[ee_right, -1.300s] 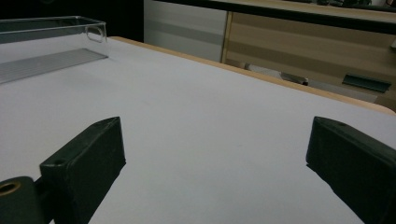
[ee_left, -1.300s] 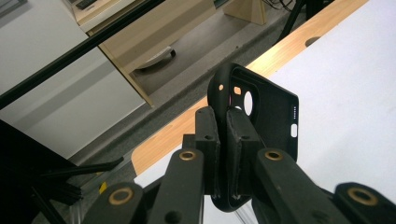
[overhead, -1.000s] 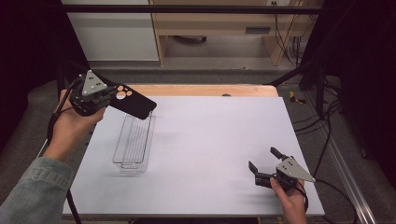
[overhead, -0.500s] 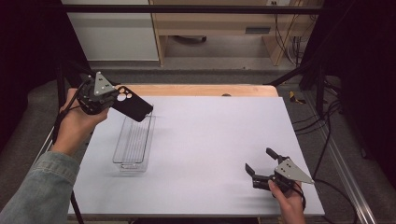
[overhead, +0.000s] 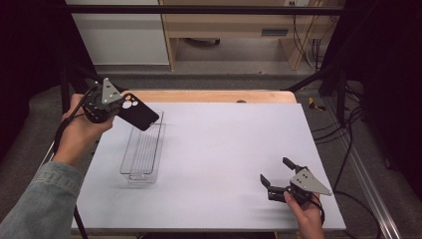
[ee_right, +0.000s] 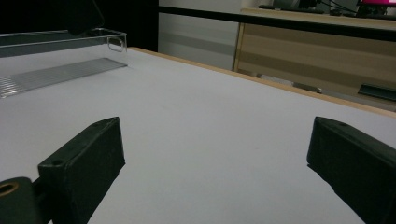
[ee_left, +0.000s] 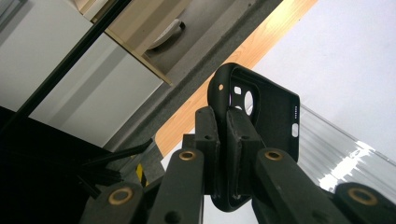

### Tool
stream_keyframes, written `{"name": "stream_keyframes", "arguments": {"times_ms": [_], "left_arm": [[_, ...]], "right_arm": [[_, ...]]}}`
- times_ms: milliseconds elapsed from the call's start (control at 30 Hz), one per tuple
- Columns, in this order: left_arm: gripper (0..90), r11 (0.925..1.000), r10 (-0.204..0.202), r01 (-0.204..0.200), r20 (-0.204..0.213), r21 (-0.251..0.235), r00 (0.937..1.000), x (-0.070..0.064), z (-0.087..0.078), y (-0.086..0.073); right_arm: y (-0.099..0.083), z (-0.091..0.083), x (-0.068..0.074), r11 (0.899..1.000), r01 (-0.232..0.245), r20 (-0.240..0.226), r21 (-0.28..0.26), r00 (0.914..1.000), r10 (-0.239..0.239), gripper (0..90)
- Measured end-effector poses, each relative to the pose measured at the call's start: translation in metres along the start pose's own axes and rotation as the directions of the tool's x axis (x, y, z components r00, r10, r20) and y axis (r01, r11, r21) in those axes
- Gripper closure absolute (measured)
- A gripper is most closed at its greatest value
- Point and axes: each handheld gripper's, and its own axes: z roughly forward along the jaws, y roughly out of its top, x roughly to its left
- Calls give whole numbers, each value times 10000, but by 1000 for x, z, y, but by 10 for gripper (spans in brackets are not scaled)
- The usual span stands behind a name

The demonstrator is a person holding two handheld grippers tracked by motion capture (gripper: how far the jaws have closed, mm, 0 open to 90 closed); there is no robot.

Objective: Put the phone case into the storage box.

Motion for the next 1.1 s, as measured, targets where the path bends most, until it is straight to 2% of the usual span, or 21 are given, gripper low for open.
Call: {"name": "stream_keyframes", "arguments": {"times_ms": [267, 367, 467, 533, 667, 833, 933, 1100], "left_arm": [[841, 9984, 538, -537, -54, 150, 9985, -6, 6, 4], [841, 9979, 626, -624, -91, 161, 9980, -7, 8, 4], [842, 9960, 864, -856, -355, 244, 9956, -10, 11, 5], [841, 9961, 863, -855, -418, 205, 9954, -10, 12, 5], [841, 9925, 1194, -1181, -456, 301, 9918, -14, 15, 7], [841, 9896, 1408, -1390, -507, 362, 9887, -17, 16, 8], [841, 9848, 1703, -1677, -619, 458, 9834, -18, 15, 10], [841, 9816, 1886, -1860, -685, 428, 9797, -19, 15, 11]], "right_arm": [[0, 0, -1, 10000, -13, 28, 9, 10000, 13, 44], [0, 0, -1, 10000, -16, 25, 8, 10000, 16, 44], [0, 0, -1, 10000, 18, 37, -7, 10000, -18, 44], [0, 0, -1, 10000, 13, 38, -13, 10000, -13, 43], [1, 0, -1, 10000, 52, 28, -37, 10000, -52, 43], [1, 0, -1, 10000, 36, 13, -56, 10000, -35, 42], [2, 0, -1, 10000, 32, 13, -82, 10000, -32, 42], [2, 0, 0, 9999, 76, -45, -100, 10000, -77, 43]]}}
